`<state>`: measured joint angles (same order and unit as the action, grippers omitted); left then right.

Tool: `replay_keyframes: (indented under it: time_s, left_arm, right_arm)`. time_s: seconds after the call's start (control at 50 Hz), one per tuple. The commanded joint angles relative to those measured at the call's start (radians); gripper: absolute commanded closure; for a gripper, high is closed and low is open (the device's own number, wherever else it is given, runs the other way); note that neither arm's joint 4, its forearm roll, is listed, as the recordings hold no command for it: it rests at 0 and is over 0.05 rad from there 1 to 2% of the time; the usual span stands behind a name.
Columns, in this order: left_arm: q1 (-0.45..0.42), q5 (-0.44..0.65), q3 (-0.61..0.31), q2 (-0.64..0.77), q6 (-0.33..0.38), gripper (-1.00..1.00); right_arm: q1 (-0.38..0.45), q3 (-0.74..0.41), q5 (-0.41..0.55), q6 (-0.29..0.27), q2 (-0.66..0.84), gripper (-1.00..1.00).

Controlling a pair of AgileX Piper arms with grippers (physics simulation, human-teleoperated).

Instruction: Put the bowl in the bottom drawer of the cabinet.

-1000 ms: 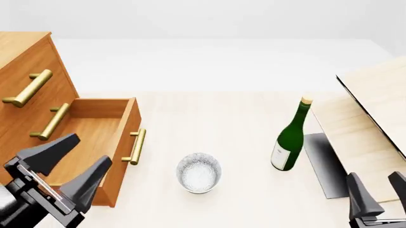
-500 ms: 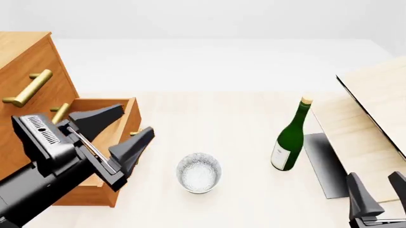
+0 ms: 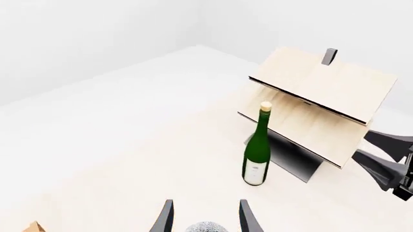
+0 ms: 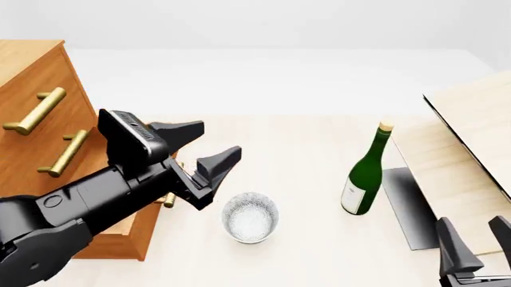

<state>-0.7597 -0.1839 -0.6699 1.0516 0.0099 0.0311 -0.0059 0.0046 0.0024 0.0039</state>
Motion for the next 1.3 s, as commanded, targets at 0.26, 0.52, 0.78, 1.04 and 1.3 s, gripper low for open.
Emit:
replay_keyframes:
  time_s: [0.26, 0.52, 0.78, 1.04, 1.3]
  left_arm:
    - [-0.048, 0.192, -0.226, 0.232, -0.068, -1.0]
    - [-0.05, 0.32, -0.332, 0.309, -0.084, -1.0]
    - [-0.064, 0.384, -0.379, 0.378, -0.113, -1.0]
    - [-0.077, 0.424, -0.427, 0.473, -0.156, -1.0]
    - [-0.075, 0.428, -0.422, 0.532, -0.167, -1.0]
  right_arm:
    - [0.0, 0.0, 0.0, 0.0, 0.0, -1.0]
    - [0.0, 0.0, 0.0, 0.0, 0.0, -1.0]
    - [0.0, 0.0, 0.0, 0.0, 0.0, -1.0]
    - [0.0, 0.0, 0.0, 0.0, 0.0, -1.0]
    - [0.0, 0.0, 0.0, 0.0, 0.0, -1.0]
